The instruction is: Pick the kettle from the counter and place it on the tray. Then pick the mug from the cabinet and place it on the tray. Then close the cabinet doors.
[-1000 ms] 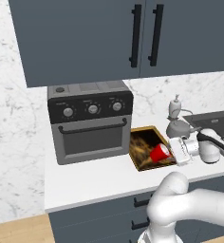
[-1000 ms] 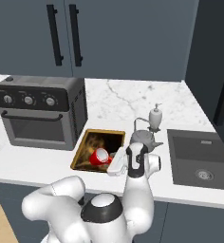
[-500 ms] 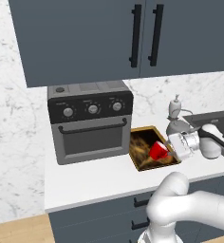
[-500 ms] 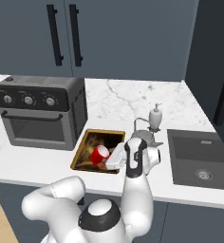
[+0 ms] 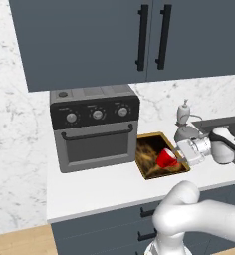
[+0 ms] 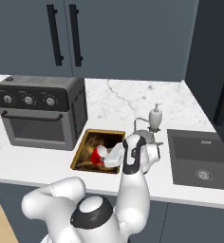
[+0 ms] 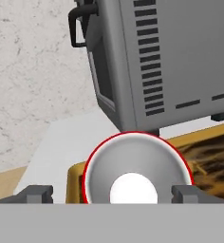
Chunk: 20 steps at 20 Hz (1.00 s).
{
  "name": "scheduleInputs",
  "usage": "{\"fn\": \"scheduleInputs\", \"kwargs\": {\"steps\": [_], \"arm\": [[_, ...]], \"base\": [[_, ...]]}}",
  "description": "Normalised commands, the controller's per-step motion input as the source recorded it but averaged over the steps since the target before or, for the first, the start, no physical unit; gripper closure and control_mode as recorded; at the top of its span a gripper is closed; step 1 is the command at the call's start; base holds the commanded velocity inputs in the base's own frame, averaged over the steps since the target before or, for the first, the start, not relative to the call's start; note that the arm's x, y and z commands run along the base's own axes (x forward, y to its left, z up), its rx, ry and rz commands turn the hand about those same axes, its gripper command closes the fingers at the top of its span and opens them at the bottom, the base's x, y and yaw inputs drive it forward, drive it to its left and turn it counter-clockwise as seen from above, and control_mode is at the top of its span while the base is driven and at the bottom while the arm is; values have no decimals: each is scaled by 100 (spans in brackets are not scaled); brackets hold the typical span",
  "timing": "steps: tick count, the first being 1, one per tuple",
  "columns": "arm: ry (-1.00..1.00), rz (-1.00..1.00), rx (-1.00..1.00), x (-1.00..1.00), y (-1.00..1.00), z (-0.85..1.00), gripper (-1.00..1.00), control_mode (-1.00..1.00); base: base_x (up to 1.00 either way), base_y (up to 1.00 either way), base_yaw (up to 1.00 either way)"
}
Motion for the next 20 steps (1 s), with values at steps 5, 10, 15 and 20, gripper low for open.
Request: {"fn": "scheduleInputs", "kwargs": {"steps": [5, 10, 15, 20], "arm": [[13, 0, -5, -12, 26, 0, -100, -100], [12, 0, -5, -7, 29, 1, -100, -100], [1, 0, 0, -25, 6, 25, -100, -100], [0, 0, 0, -26, 8, 32, -100, -100]], "base": [[0, 0, 0], [0, 0, 0], [0, 0, 0], [0, 0, 0]]}}
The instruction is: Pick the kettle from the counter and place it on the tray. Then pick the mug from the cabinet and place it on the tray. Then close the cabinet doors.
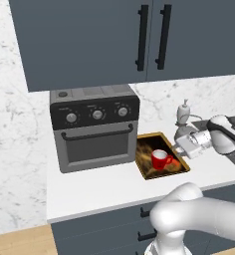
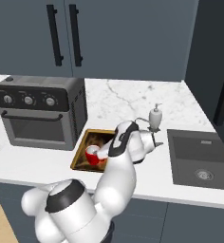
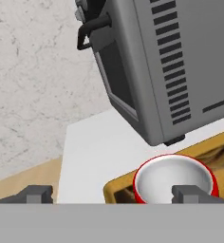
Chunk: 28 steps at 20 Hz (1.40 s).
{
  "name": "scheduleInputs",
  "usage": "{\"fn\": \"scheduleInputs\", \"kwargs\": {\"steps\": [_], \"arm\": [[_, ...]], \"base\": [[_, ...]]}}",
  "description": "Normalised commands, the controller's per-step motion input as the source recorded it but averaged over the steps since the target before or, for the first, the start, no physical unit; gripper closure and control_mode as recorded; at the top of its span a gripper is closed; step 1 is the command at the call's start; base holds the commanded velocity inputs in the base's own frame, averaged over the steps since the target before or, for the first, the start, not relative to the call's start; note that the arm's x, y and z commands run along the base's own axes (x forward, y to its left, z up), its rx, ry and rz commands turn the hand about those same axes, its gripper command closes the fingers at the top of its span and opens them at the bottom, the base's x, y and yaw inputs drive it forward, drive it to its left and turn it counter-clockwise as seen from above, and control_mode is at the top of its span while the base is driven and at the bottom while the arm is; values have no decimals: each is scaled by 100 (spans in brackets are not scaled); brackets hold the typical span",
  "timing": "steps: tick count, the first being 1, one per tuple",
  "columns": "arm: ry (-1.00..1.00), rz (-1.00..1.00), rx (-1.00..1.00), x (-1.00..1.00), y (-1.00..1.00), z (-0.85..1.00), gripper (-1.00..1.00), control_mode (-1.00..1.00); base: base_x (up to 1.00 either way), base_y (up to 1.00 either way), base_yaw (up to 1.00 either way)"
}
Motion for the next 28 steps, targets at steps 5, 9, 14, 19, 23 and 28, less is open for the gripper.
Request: {"fn": "scheduleInputs", "kwargs": {"steps": [5, 9, 14, 19, 23, 28], "arm": [[0, 0, 0, -28, 0, 40, -100, -100], [-1, -2, 0, -20, -16, 12, -100, -100], [-8, -5, 0, -10, -31, 11, -100, -100], [-15, -4, 0, 0, -24, 37, -100, -100], [-16, -4, 0, 1, -40, 40, -100, -100], [-4, -9, 0, 11, -41, 35, -100, -100]], "base": [[0, 0, 0], [0, 0, 0], [0, 0, 0], [0, 0, 0], [0, 0, 0], [0, 0, 0]]}}
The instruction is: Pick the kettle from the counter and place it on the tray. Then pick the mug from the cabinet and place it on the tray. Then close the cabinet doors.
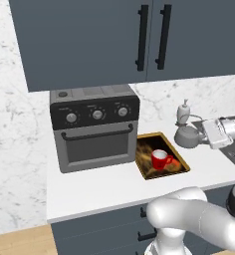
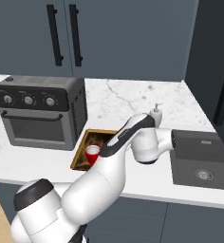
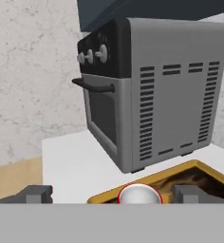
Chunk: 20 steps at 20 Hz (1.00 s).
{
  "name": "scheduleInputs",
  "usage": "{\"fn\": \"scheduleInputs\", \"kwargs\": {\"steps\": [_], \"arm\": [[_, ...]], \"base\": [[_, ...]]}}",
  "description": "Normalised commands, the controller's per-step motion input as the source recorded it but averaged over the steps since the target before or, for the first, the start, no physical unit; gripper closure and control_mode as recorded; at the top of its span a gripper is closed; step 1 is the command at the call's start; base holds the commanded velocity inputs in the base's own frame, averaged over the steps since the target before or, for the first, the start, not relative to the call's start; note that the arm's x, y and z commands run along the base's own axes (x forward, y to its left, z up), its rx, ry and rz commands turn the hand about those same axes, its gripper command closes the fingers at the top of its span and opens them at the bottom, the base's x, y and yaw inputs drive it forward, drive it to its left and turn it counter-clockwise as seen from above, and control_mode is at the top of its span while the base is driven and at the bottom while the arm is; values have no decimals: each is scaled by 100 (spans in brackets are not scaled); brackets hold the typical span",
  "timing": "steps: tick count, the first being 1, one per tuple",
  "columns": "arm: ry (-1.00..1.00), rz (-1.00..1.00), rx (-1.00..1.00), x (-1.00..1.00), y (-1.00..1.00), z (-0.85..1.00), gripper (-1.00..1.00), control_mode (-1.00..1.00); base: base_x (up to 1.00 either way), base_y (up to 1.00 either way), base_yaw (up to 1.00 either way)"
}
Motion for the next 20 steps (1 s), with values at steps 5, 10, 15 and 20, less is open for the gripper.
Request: {"fn": "scheduleInputs", "kwargs": {"steps": [5, 10, 15, 20], "arm": [[0, -13, 0, 25, -40, 20, -100, -100], [0, -15, 0, 35, -39, 6, -100, -100], [-5, -12, 0, 29, -41, 13, -100, -100], [-10, -6, 0, 14, -47, 11, -100, -100]], "base": [[0, 0, 0], [0, 0, 0], [0, 0, 0], [0, 0, 0]]}}
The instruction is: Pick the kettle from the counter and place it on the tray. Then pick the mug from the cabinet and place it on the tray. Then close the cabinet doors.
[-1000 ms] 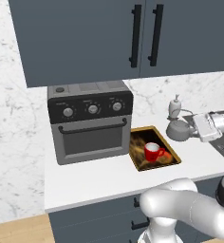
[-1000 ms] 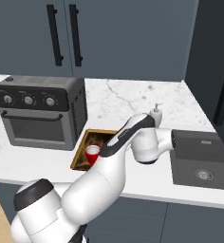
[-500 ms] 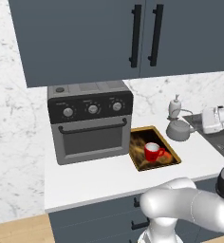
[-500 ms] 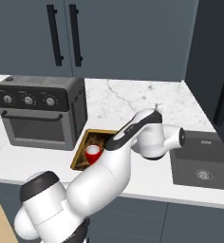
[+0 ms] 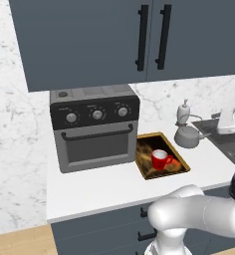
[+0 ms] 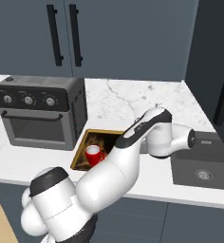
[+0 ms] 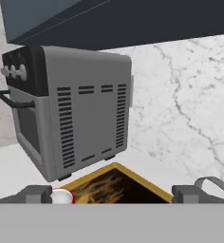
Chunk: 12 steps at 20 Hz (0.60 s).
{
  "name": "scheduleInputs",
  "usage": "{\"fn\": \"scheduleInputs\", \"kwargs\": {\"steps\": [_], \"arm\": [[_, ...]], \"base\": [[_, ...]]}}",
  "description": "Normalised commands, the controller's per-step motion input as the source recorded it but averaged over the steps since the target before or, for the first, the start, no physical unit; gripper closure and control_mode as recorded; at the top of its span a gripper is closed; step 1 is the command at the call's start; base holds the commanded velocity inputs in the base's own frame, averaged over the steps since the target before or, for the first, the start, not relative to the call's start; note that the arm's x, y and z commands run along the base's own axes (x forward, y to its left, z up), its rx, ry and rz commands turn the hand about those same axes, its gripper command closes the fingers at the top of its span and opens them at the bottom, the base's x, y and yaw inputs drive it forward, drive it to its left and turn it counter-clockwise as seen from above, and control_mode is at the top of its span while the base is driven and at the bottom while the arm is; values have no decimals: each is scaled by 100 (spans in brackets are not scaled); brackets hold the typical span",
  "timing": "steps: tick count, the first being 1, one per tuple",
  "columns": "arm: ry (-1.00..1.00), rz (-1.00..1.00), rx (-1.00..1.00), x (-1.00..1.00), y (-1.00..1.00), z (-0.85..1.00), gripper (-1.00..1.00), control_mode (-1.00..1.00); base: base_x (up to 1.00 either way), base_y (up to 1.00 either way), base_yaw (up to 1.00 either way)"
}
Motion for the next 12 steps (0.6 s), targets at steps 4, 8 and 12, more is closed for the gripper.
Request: {"fn": "scheduleInputs", "kwargs": {"steps": [4, 8, 12], "arm": [[-7, -1, 0, 22, -37, 2, -100, -100], [0, -1, 0, 41, -25, 0, -100, -100], [0, 0, 0, 47, -14, -7, -100, -100]], "base": [[0, 0, 0], [0, 0, 0], [0, 0, 0]]}}
